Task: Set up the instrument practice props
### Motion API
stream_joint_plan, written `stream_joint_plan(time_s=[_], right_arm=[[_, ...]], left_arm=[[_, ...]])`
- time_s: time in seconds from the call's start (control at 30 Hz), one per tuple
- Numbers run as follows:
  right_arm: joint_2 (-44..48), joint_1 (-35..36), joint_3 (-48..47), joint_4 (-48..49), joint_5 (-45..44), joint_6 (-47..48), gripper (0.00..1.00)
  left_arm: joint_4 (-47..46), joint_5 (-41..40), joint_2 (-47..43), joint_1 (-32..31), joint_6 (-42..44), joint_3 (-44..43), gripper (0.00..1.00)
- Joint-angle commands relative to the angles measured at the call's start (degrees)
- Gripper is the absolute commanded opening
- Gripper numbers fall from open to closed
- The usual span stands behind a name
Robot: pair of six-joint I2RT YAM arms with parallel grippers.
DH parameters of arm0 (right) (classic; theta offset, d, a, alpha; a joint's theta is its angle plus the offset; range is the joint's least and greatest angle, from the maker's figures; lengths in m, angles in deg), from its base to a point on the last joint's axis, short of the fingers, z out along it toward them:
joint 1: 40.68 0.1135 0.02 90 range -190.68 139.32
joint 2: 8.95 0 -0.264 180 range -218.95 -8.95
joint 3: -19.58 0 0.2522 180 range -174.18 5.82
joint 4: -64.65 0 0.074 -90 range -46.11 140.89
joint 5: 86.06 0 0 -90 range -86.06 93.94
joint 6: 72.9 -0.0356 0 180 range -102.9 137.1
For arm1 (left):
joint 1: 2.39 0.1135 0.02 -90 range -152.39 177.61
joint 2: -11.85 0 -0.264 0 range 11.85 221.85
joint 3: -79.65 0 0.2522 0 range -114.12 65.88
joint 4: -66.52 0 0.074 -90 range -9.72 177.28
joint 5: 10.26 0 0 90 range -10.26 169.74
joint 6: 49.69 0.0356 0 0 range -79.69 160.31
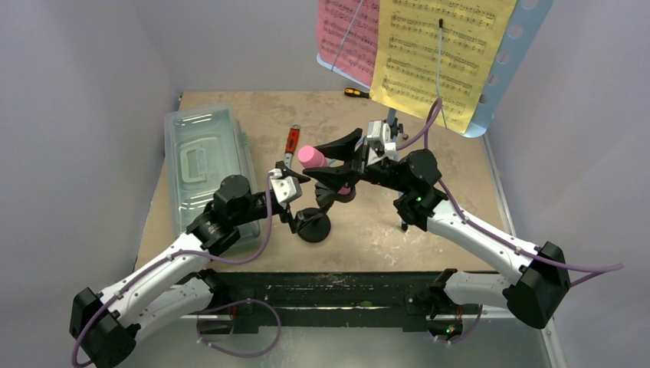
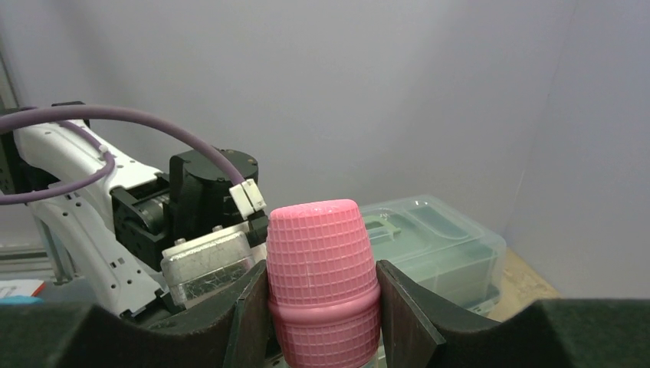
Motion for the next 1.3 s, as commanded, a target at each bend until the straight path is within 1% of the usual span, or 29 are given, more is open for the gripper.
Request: stream_joint_plan(time_s=[0.0,0.2,0.4,0.57,0.6,0.63,0.67,0.7,0.73,0.77,0.83,0.93,1.0,1.17,1.27], right_arm=[[0.4,-0.6,0.1,0.0,0.3,-2.4,0.0],[0.5,-0.6,0.3,0.4,-0.1,-2.8,0.0],[0.4,-0.6,0.9,1.2,-0.3,-3.2,0.0],[0.5,-0.6,1.1,0.9,-1.1,-3.2,0.0],[0.6,-0.6,1.1,1.0,-1.1,-3.2,0.0],[0.6,-0.6,1.2,1.1,-1.1,-3.2,0.0],[0.6,-0.6,1.2,1.1,-1.1,-3.2,0.0],[0.7,-0.6,1.2,1.0,-1.2,-3.2,0.0],[0.7,-0.6,1.3,1.0,-1.3,-3.2,0.0],[0.8,-0.6,1.2,0.9,-1.4,-3.2,0.0],[1.2,-0.6,1.4,0.3,-1.9,-2.8,0.0],[2.4,-0.6,1.9,-1.0,-2.7,-1.5,0.0],[3.5,-0.6,3.2,-0.5,-3.7,-0.8,0.0],[4.9,-0.5,6.7,4.2,-3.6,-1.1,0.0],[5.2,-0.5,9.5,9.4,-3.8,-2.1,0.0]], left_arm=[[-12.8,5.7,2.7,0.2,2.3,0.8,0.97],[-17.6,4.9,7.0,0.7,3.4,2.2,0.96],[-23.0,10.2,11.2,1.8,-0.6,2.9,0.95],[-23.5,11.1,12.4,2.3,-0.8,2.9,0.88],[-23.3,10.9,12.6,2.2,-0.7,2.9,0.85],[-23.2,10.8,12.8,2.3,-0.6,2.7,0.79],[-23.1,10.7,12.9,2.3,-0.4,2.6,0.69],[-23.0,10.3,13.0,2.3,-0.3,2.7,0.56],[-22.6,9.5,13.2,2.3,0.1,2.7,0.34],[-21.6,8.6,13.1,2.3,0.9,2.7,0.21],[-20.0,6.7,11.9,2.2,2.6,3.0,0.08],[-20.0,4.9,9.4,2.3,3.5,4.4,0.0],[-19.4,3.8,8.6,2.3,3.7,4.7,0.0],[-18.6,5.0,9.0,2.3,3.5,4.4,0.0],[-18.9,5.6,9.1,2.3,2.8,4.5,0.0]])
